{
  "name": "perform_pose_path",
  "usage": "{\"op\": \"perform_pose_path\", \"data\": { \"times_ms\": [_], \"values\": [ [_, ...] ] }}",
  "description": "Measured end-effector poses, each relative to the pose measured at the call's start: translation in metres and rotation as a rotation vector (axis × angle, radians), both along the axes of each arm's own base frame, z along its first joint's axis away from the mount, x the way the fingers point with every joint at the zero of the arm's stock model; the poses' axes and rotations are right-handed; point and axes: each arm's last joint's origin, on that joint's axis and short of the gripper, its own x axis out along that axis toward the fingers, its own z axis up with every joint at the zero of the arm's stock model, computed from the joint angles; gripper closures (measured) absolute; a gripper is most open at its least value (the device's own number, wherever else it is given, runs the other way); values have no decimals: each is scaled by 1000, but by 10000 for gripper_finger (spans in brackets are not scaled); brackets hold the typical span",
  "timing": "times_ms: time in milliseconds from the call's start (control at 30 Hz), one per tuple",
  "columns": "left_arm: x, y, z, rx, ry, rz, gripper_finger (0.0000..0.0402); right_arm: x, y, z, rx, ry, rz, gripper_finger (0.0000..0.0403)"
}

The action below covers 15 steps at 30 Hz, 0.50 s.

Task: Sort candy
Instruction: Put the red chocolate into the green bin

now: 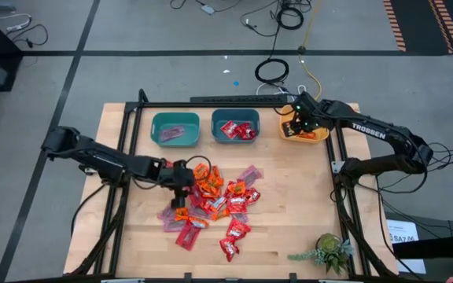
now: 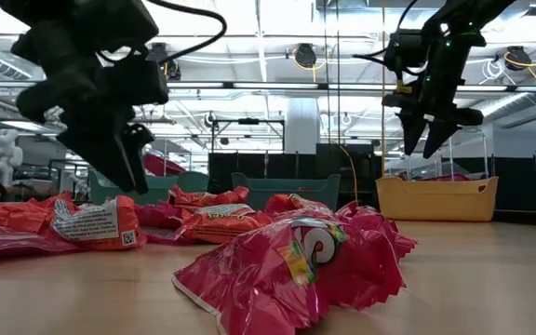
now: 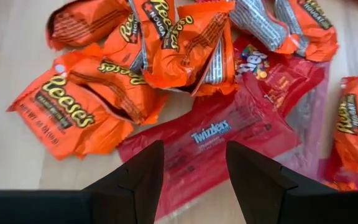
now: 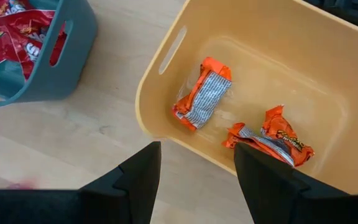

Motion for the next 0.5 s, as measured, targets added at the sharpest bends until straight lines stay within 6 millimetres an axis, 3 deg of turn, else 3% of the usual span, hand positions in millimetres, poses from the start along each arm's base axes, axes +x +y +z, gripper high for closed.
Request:
{"op": "perform_pose_path", "data": {
  "times_ms": [500],
  "values": [
    [24,-5,-43,68,38,-57,221,0,1,0,2,9,11,206]
  ]
}}
